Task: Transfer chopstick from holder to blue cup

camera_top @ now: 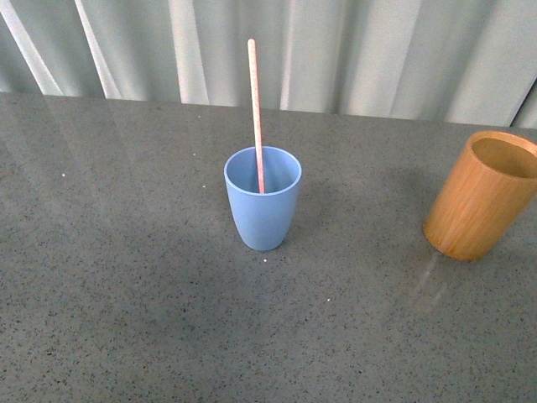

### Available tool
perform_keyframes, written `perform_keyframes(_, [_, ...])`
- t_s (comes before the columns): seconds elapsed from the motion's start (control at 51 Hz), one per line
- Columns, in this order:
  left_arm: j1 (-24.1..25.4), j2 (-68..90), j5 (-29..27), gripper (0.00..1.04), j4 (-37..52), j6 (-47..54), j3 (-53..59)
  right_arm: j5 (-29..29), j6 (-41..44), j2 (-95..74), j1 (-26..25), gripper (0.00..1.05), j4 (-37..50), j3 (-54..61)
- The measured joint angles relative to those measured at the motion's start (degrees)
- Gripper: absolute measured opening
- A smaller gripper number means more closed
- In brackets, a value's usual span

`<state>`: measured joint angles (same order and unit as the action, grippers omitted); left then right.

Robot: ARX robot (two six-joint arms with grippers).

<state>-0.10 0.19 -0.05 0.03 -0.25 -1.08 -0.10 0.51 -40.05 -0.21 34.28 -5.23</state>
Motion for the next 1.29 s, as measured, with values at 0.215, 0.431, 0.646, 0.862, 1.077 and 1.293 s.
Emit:
perform_keyframes(0.215, [0.00,-0.02,0.07,0.98,0.00,0.00,0.00,0.07,0.04,5.57,0.04,0.01,-3.58,1.81])
perform_keyframes(0.431, [0.00,-0.02,0.04,0.98,0.00,0.00,0.00,0.02,0.07,9.90,0.04,0.01,-4.74,4.20])
perform_keyframes(0.646, [0.00,0.00,0.07,0.98,0.00,0.00,0.00,0.07,0.04,14.73,0.09,0.01,-9.09,4.26])
perform_keyframes(0.862, [0.00,0.00,0.07,0.98,0.00,0.00,0.00,0.04,0.04,20.11,0.11,0.01,-14.25,4.26])
perform_keyframes(1.077, [0.00,-0.02,0.04,0.98,0.00,0.00,0.00,0.04,0.02,25.77,0.11,0.01,-19.76,4.26])
perform_keyframes(1.293, [0.00,-0.02,0.04,0.98,0.00,0.00,0.00,0.04,0.02,29.40,0.11,0.01,-23.39,4.26])
